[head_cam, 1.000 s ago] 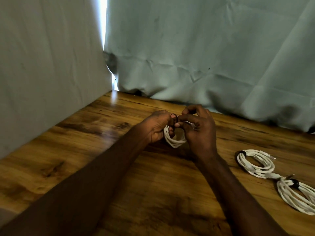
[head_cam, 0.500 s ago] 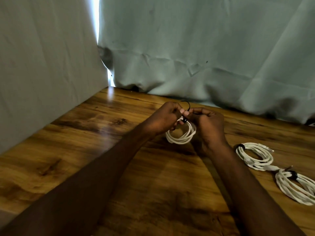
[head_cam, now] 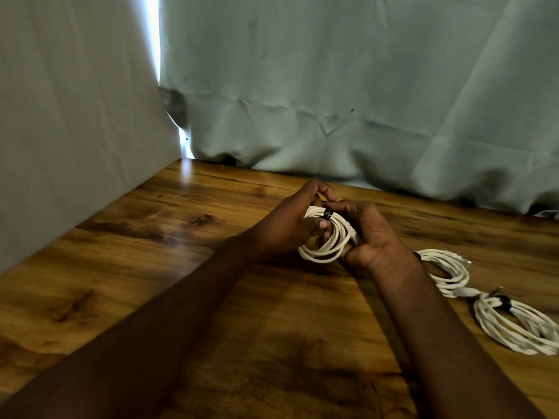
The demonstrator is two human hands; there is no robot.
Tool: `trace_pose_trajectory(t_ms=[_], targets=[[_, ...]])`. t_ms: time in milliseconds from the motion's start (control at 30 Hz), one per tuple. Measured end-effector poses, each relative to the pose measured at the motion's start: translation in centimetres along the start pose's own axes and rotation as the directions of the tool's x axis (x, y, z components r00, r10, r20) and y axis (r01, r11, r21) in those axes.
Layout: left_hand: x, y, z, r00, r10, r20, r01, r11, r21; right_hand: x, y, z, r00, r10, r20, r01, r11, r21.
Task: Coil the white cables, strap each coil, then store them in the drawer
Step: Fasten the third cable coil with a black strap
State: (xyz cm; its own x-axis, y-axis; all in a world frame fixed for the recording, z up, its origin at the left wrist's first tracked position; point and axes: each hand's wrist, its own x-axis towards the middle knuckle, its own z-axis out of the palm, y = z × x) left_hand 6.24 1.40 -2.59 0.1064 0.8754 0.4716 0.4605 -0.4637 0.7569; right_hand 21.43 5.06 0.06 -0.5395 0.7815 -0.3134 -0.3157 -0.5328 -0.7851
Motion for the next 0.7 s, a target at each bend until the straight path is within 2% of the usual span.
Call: trace_pose_trajectory(t_ms=[67, 133, 300, 433, 567, 700], targets=[[-0.1, -0.1, 0.3, 0.997, 0.032, -0.074, -0.026, 0.996, 0.081, 0.4, 0.3, 0.0, 1.000, -0.001, 0.007, 0.001, 1.000, 0.003], [-0.3, 0.2, 0.6, 0.994, 0.030, -0.103, -0.020, 0.995, 0.093, 1.0, 0.4, 0.0, 0.999, -0.026, -0.025, 0.026, 1.000, 0.001], [-0.5, 0.2, 0.7, 0.975, 0.136, -0.177, -0.084, 0.958, 0.275, 1.5, 0.2, -0.1, 0.990, -0.103, -0.099, 0.088, 0.985, -0.147], [-0.1, -0.6, 0.7, 0.961, 0.163, -0.222, -0.089, 0.947, 0.308, 1.8, 1.1, 0.5, 0.984, -0.147, -0.102, 0.132, 0.981, -0.146], [-0.1, -0.9, 0.3, 0.942, 0.200, -0.271, -0.105, 0.939, 0.328, 1.1, 1.7, 1.7, 0.939, -0.299, -0.171, 0.251, 0.933, -0.256], [-0.2, 0.0, -0.1, 0.929, 0.219, -0.297, -0.122, 0.942, 0.314, 0.8, 2.2, 2.3, 0.885, -0.441, -0.151, 0.371, 0.863, -0.344]])
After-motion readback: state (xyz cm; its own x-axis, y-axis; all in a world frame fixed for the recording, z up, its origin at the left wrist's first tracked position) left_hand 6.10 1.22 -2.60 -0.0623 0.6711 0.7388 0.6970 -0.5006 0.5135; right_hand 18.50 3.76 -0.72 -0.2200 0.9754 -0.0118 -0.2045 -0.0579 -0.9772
